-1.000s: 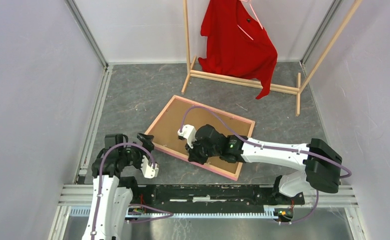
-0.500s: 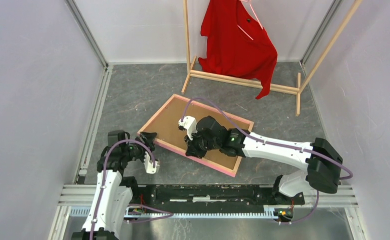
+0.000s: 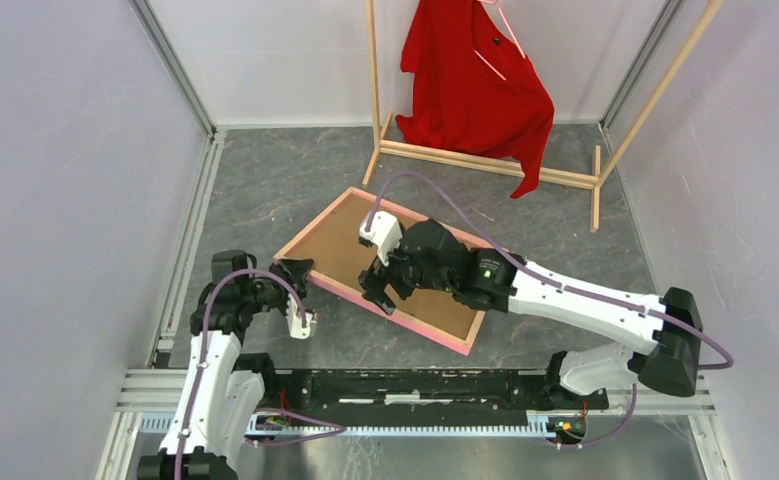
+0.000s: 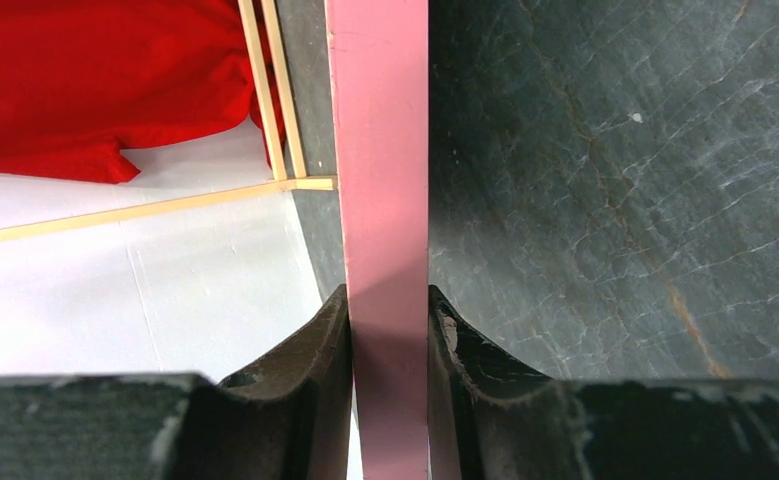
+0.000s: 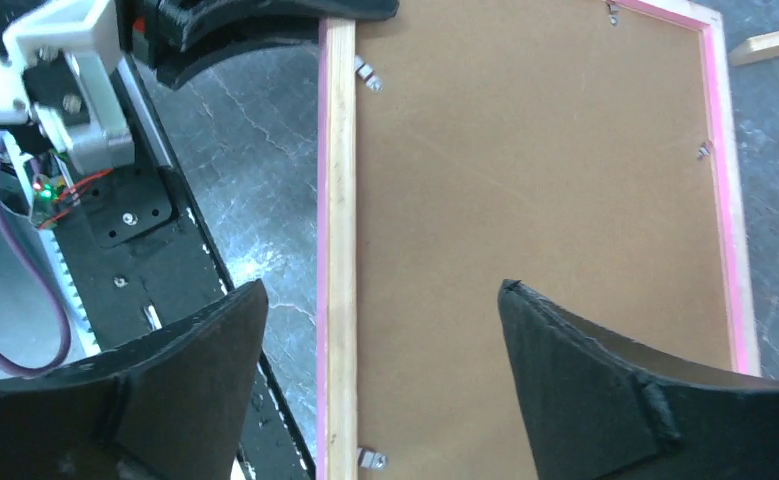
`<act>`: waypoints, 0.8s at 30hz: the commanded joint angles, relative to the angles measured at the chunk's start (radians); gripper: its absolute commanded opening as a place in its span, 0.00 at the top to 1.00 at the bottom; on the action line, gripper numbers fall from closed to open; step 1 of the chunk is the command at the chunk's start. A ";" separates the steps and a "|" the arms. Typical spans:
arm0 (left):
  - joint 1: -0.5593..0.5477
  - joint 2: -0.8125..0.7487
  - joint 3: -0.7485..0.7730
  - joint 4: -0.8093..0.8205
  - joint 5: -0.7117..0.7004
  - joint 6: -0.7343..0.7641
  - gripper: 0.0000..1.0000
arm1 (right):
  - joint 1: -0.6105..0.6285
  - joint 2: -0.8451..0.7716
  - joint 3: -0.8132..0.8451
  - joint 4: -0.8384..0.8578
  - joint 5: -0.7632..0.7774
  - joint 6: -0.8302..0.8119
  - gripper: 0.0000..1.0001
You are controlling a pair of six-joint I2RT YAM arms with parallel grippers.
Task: Put the photo into the frame
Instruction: Turn over the photo frame at the center of the board.
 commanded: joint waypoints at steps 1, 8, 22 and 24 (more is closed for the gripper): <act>-0.004 0.011 0.125 -0.045 0.053 0.185 0.81 | 0.111 -0.030 0.035 -0.075 0.173 -0.114 0.06; -0.007 0.032 0.212 -0.131 0.048 0.114 0.77 | 0.275 0.005 0.041 -0.190 0.459 -0.189 0.02; -0.007 0.044 0.269 -0.187 0.045 0.043 0.77 | 0.433 0.098 -0.004 -0.112 0.817 -0.352 0.13; -0.006 0.046 0.277 -0.188 0.049 0.028 0.77 | 0.433 0.107 -0.004 -0.102 0.823 -0.363 0.18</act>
